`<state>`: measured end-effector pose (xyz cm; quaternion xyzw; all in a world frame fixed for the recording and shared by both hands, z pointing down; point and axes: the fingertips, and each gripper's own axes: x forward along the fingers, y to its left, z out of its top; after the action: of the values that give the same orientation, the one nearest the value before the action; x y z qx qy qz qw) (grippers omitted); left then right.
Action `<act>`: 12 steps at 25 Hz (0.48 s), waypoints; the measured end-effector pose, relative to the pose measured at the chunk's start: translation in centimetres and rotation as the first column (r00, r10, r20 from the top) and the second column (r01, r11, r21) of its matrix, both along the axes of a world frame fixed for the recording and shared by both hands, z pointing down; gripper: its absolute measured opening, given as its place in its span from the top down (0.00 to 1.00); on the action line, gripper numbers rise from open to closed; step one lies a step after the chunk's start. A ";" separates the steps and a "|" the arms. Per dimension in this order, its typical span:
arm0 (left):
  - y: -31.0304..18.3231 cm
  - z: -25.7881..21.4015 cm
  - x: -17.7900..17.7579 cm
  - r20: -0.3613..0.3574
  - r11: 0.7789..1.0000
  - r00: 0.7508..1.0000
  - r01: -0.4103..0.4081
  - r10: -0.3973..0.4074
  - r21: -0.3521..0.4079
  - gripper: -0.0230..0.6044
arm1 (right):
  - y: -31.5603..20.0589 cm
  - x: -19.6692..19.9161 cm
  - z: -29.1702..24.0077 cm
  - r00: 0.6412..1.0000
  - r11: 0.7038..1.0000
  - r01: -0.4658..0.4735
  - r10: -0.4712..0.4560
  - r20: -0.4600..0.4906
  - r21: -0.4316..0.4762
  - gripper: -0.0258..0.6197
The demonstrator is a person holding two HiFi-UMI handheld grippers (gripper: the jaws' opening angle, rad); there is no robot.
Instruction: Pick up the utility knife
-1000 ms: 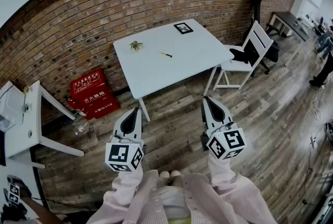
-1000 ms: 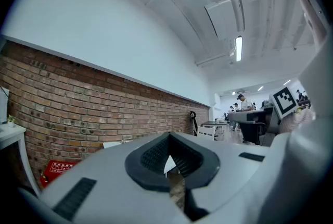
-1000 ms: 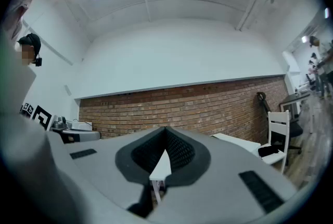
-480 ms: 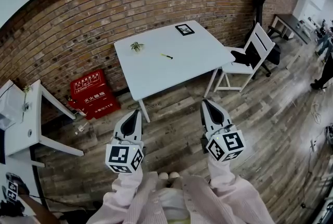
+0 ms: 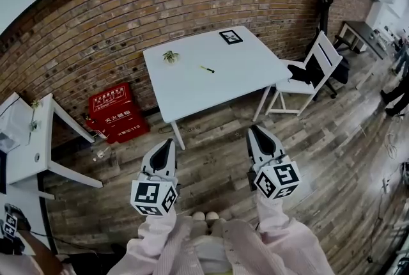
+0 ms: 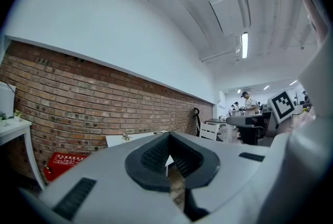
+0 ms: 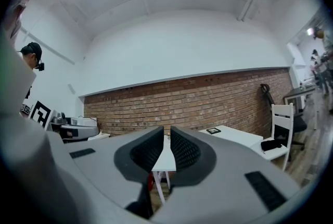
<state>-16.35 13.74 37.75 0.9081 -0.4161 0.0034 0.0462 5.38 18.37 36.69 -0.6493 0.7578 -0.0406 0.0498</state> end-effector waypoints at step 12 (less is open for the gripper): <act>0.7 1.0 -0.4 0.010 0.999 0.999 0.046 -0.046 -0.025 0.98 | -0.3 1.0 0.6 1.000 1.000 0.020 -0.020 0.012 -0.001 0.75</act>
<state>-16.80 14.46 38.79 0.8977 -0.4370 0.0118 0.0557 6.42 18.08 37.28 -0.6415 0.7639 -0.0454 0.0533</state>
